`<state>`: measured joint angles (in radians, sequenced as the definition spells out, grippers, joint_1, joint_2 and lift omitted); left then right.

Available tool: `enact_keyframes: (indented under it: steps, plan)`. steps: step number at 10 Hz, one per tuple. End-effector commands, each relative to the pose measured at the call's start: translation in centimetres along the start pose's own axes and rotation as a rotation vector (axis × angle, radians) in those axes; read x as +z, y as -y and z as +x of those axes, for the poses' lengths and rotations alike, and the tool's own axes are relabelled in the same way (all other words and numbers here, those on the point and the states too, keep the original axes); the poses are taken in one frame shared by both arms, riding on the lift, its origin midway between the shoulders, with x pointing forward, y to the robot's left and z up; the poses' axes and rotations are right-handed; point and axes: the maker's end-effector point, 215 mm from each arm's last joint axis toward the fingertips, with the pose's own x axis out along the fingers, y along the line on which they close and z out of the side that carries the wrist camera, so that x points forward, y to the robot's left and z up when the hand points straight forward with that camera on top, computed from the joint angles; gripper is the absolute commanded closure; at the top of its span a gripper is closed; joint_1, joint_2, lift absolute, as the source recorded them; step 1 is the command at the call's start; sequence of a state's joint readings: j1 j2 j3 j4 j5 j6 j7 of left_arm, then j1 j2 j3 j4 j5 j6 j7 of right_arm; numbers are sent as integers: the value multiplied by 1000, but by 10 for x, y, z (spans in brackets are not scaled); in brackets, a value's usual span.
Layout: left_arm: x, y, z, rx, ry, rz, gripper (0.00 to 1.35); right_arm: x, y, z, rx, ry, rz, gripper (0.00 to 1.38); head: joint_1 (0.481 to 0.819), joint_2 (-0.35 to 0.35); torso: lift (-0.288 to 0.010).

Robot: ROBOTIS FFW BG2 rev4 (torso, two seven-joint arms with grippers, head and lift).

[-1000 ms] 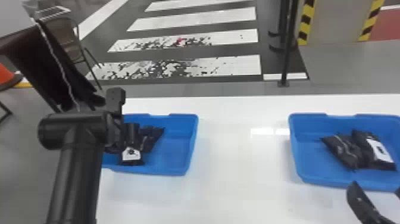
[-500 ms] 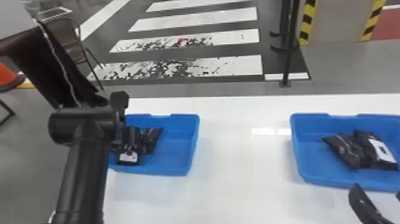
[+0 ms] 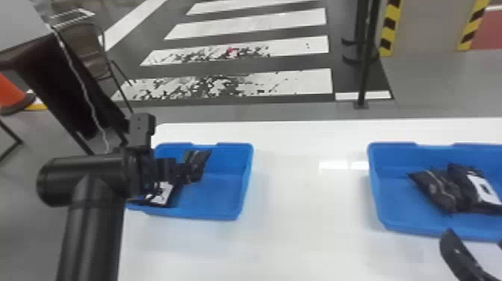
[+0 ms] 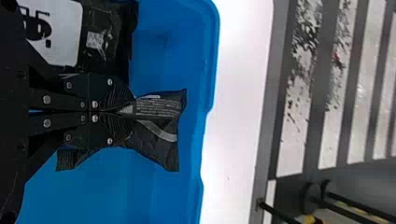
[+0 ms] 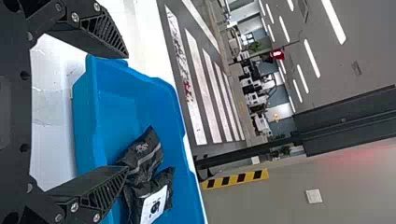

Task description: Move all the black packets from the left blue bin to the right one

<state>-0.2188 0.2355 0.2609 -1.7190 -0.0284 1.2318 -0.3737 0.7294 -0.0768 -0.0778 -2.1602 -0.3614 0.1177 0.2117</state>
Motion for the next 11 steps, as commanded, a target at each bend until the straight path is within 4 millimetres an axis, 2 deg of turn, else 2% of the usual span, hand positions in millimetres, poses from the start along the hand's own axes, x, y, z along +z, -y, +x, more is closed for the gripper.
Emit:
enact_keyframes:
  steps: [1,2,3,5,7,8,11]
  plan:
    - [17,40,-34,-93,113,47,1216,13,-6,3,20,18,-4,190,695,228,-138]
    - [20,82,-54,-193,171,78,1216,24,-16,7,49,30,-6,196,695,215,-138]
    - [14,132,-60,-338,187,82,1216,32,-33,13,97,45,29,194,695,170,-138]
    - [6,199,-77,-481,197,135,1214,47,-74,23,219,49,91,196,695,106,-138]
    - [-4,256,-97,-613,199,169,1214,53,-112,32,337,23,131,196,695,67,-138]
    - [-10,284,-110,-687,197,177,1214,52,-123,40,383,6,145,196,695,51,-138]
    - [-24,344,-143,-829,193,233,1214,57,-123,66,411,23,182,196,695,-9,-138]
